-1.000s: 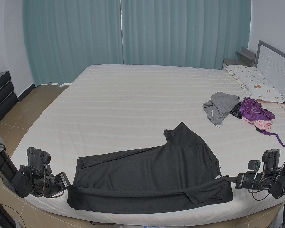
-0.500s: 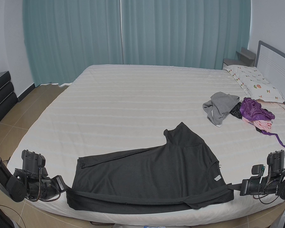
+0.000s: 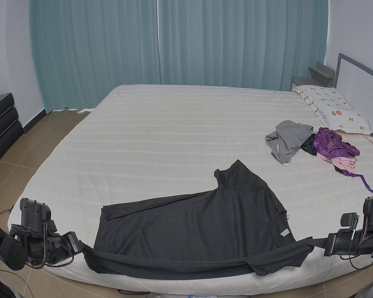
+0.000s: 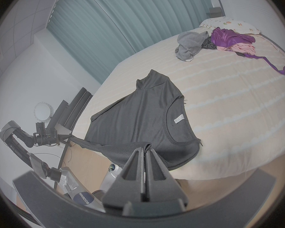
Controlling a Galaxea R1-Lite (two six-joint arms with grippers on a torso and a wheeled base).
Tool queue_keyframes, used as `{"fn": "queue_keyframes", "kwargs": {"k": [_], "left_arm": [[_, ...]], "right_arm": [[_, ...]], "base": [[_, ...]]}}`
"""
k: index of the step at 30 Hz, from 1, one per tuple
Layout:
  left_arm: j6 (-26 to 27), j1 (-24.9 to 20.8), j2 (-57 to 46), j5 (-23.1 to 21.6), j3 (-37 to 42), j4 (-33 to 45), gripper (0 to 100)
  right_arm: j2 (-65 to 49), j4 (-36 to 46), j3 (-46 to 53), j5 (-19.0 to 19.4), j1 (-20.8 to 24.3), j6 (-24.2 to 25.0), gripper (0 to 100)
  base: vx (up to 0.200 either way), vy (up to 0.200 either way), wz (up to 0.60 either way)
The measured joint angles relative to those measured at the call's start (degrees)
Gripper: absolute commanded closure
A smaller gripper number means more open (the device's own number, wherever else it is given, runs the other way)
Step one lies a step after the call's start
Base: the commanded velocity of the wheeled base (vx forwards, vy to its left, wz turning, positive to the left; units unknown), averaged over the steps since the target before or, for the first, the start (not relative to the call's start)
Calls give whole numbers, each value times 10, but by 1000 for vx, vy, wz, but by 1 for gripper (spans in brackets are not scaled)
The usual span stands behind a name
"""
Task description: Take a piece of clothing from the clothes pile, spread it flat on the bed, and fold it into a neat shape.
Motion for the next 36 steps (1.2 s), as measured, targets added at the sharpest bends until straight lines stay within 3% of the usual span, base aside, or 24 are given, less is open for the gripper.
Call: {"fn": "queue_keyframes", "kwargs": {"k": [18, 25, 36], "left_arm": [[27, -3, -9, 0, 31, 25, 100], [25, -3, 20, 1, -11, 26, 100], [21, 2, 99, 24, -90, 25, 100]], "right_arm": [[-58, 134, 0, -5, -17, -30, 100], [-34, 131, -16, -6, -17, -29, 100], [69, 130, -117, -6, -13, -26, 100]], "base": [[0, 0, 0], [0, 0, 0], [0, 0, 0]]}}
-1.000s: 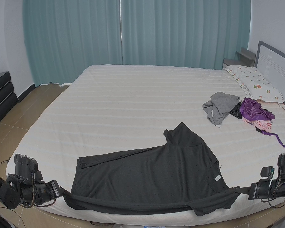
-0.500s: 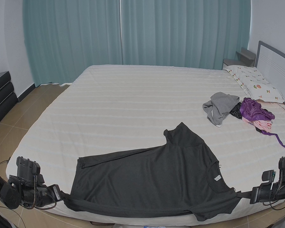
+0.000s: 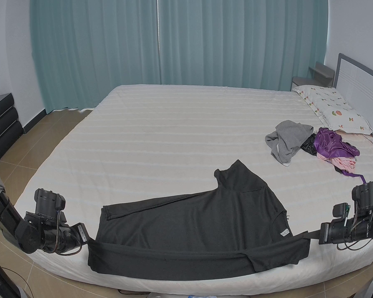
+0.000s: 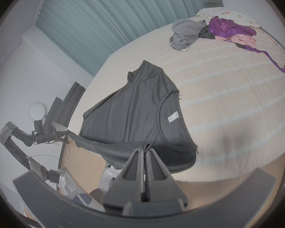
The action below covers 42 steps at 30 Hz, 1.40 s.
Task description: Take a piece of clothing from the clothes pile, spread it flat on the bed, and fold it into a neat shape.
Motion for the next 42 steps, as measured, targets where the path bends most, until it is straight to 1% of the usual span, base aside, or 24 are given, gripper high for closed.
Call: {"fn": "queue_keyframes", "kwargs": {"k": [4, 7, 20, 24, 32, 36, 37, 38, 42], "left_arm": [[0, 0, 26, 17, -24, 0, 100], [0, 1, 42, 20, -33, 0, 100], [-1, 3, 116, 24, -73, -2, 100], [-1, 3, 139, 24, -84, -3, 100], [-1, 2, 174, 24, -102, -4, 100], [-1, 1, 182, 24, -106, -4, 100], [-1, 1, 183, 24, -107, -4, 100], [-1, 1, 184, 24, -107, -4, 0], [-1, 0, 186, 24, -107, -4, 0]], "right_arm": [[43, 0, -40, 0, 2, 0, 100], [69, 0, -60, -3, 3, 0, 100], [191, 3, -158, -13, 23, 3, 100], [221, 5, -182, -22, 31, 4, 100], [263, 6, -215, -29, 42, 24, 100], [282, 6, -228, -37, 44, 26, 100], [285, 6, -230, -37, 44, 25, 0], [288, 6, -231, -37, 44, 25, 0], [295, 3, -233, -34, 45, 28, 0]], "base": [[0, 0, 0], [0, 0, 0], [0, 0, 0], [0, 0, 0], [0, 0, 0], [0, 0, 0], [0, 0, 0], [0, 0, 0], [0, 0, 0]]}}
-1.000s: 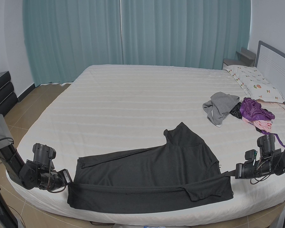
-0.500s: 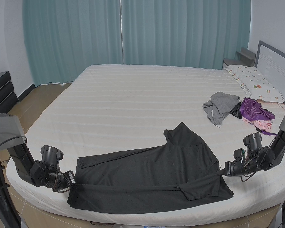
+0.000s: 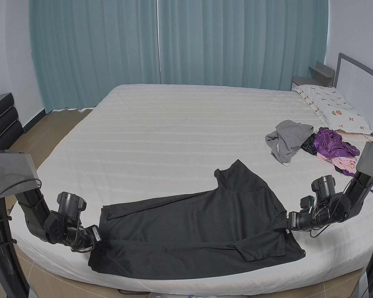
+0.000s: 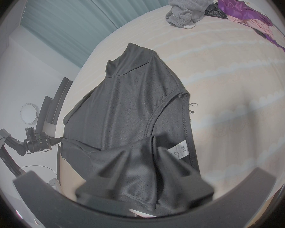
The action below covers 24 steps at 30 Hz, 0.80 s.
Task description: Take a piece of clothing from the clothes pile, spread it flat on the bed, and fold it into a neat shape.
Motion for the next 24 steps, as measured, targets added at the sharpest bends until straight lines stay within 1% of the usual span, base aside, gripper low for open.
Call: {"fn": "queue_keyframes", "kwargs": {"k": [6, 9, 11, 14, 18, 21, 24], "left_arm": [[-14, 4, -9, 0, -2, 1, 0], [-17, 15, -29, 0, -11, 4, 0], [-19, 24, -43, 0, -20, 5, 0], [-20, 32, -58, -1, -35, 9, 0], [-21, 32, -64, -7, -72, 25, 0], [-21, 25, -56, -13, -110, 49, 0], [-21, 12, -33, -20, -168, 87, 0]], "right_arm": [[-2, -4, 0, 7, -3, 30, 0], [-9, -16, 2, 22, -9, 61, 0], [-14, -38, 5, 34, -12, 89, 0], [-19, -77, 12, 42, -17, 136, 0], [-18, -147, 23, 46, -18, 206, 0], [-13, -179, 31, 47, -17, 236, 0], [-7, -203, 39, 48, -16, 264, 0]], "base": [[0, 0, 0], [0, 0, 0], [0, 0, 0], [0, 0, 0], [0, 0, 0], [0, 0, 0], [0, 0, 0]]}}
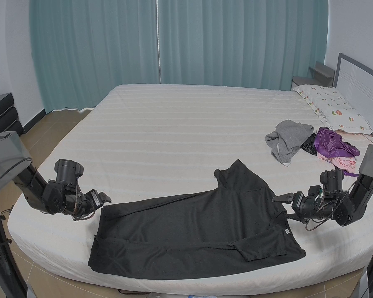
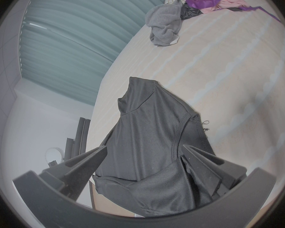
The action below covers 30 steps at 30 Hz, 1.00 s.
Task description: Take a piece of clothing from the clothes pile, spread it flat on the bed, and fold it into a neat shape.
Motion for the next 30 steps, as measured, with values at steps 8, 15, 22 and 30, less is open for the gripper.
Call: {"fn": "queue_keyframes", "kwargs": {"k": [8, 15, 22, 30], "left_arm": [[-10, -42, 73, -19, -98, 51, 0], [-13, -63, 101, -16, -110, 53, 0], [-35, -66, 121, 8, -142, 41, 0], [-146, -59, 163, 39, -222, -27, 0]], "right_arm": [[13, -26, 11, 9, 2, 42, 0], [22, -38, 18, 7, 11, 40, 0], [30, -69, 29, 6, 14, 40, 0], [39, -98, 40, 4, 16, 40, 0]], "base": [[0, 0, 0], [0, 0, 0], [0, 0, 0], [0, 0, 0]]}}
